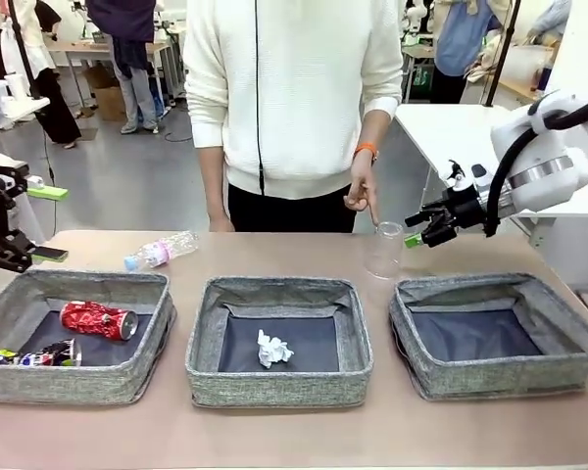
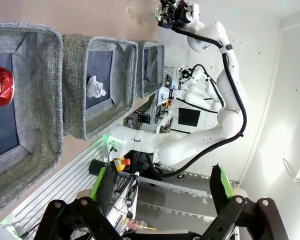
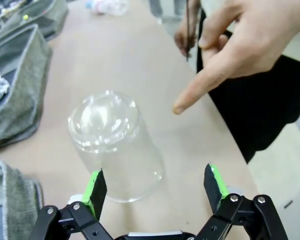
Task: Sort the waste into the appropriate baskets.
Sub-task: Pick up the waste item pointed out by the person.
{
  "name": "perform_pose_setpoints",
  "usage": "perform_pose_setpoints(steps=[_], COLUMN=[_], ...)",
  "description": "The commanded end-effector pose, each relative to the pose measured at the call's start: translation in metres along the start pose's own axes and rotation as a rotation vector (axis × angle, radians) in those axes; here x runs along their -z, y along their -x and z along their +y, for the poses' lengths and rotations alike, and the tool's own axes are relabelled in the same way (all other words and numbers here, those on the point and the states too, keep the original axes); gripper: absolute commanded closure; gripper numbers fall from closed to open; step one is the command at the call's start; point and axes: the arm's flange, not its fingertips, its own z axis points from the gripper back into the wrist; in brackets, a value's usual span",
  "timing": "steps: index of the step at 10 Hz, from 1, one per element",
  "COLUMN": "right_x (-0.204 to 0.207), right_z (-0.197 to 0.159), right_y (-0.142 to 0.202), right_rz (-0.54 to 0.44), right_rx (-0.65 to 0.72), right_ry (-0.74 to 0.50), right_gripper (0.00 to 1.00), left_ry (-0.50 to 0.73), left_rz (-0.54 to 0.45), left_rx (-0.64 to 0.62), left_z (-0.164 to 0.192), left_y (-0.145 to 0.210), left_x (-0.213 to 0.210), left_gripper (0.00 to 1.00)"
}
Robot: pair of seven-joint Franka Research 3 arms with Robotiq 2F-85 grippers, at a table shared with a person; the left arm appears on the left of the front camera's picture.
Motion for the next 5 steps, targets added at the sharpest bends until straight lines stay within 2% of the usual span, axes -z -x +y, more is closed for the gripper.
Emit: perform_pose_setpoints(steps=[1, 5], right_x=[0.016, 0.055], right_z=[-0.005, 0.004], right_y=[-0.009, -0.009], right_rz=[0.019, 0.001], right_rx=[-0.019, -0.030], right_ry=[-0.043, -0.163], right_gripper=[0.00, 0.00], left_ry=[0.013, 0.013], left_rz=[0.004, 0.004], left_rx=[0.022, 0.022], left_z=[-0.001, -0.001], left_y=[0.002, 0.002], left_x=[-0.002, -0.002], left_gripper=[0.00, 0.00])
